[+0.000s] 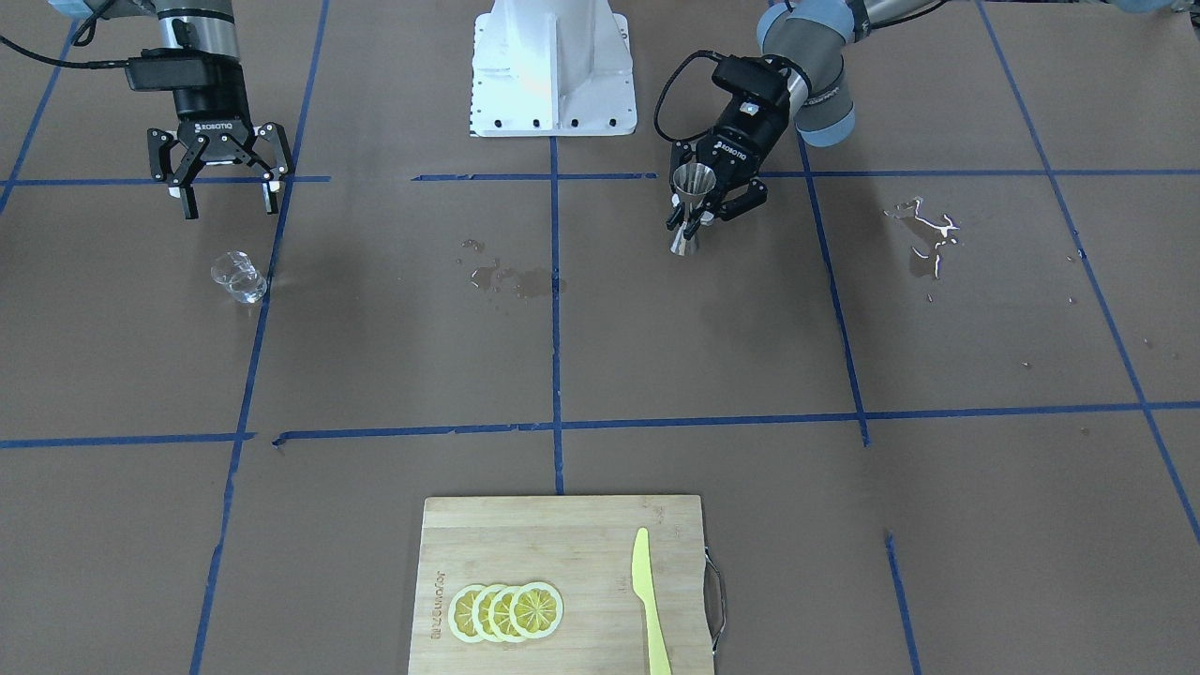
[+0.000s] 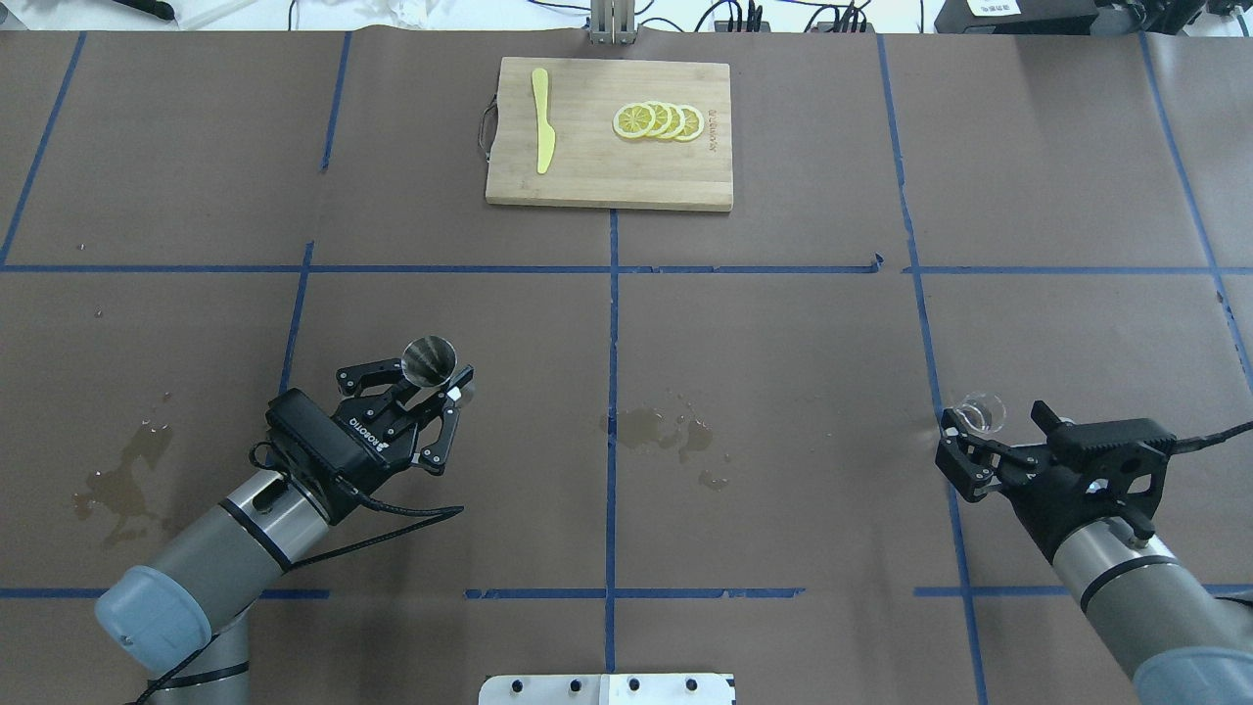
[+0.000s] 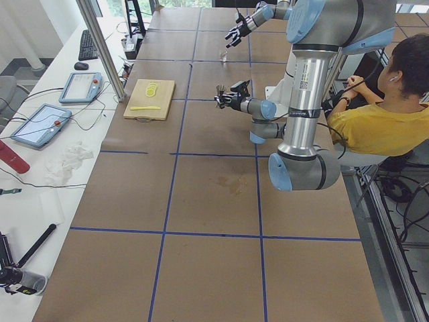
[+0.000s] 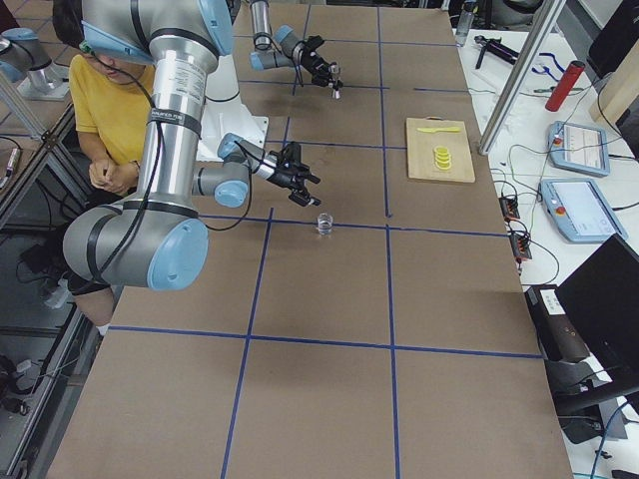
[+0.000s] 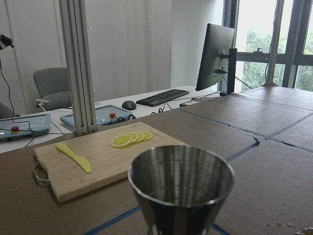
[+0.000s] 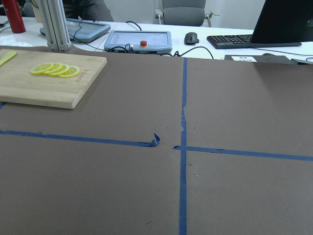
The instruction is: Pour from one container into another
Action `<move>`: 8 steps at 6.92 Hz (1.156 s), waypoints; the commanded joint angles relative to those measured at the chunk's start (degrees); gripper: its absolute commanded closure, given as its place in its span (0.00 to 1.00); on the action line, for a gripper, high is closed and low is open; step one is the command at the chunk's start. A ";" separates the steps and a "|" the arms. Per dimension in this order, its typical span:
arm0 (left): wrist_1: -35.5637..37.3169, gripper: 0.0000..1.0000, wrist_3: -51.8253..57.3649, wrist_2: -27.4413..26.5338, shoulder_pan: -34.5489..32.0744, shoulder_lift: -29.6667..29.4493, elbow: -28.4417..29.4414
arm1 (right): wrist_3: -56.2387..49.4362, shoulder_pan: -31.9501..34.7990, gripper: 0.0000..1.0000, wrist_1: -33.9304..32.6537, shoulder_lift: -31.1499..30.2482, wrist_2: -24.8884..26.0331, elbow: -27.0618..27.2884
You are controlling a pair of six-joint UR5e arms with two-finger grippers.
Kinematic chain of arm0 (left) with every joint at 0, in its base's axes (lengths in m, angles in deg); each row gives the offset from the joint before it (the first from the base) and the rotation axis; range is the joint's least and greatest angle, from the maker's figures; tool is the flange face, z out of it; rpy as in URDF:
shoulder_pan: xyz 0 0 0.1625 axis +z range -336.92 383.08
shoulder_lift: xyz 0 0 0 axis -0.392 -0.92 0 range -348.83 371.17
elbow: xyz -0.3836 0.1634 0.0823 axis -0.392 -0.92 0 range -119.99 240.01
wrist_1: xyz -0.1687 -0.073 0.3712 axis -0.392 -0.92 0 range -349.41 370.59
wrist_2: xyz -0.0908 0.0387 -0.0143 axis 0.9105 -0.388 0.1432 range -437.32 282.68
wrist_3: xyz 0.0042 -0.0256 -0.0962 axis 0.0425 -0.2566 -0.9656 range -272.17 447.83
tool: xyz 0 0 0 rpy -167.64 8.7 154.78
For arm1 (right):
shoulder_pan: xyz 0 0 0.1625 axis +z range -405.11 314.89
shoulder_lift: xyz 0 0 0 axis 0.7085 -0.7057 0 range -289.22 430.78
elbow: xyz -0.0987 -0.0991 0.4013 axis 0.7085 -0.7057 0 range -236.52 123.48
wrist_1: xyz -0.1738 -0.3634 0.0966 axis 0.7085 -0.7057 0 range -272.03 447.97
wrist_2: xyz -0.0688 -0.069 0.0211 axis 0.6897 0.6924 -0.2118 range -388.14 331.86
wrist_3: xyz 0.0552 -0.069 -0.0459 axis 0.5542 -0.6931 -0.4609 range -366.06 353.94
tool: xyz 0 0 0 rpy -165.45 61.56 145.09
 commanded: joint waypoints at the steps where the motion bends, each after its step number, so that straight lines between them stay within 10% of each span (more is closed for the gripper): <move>1: 0.34 1.00 0.58 -0.18 -0.17 -0.47 0.17 | 10.66 -2.78 0.00 -8.94 2.66 5.68 -3.69; 3: 0.35 1.00 0.58 -0.10 -0.08 -0.47 0.18 | 18.73 -3.57 0.00 -9.06 6.43 14.76 -11.30; 8: 0.35 1.00 0.49 -0.19 -0.08 -0.82 0.18 | 21.78 -3.66 0.00 -8.97 7.43 17.02 -15.66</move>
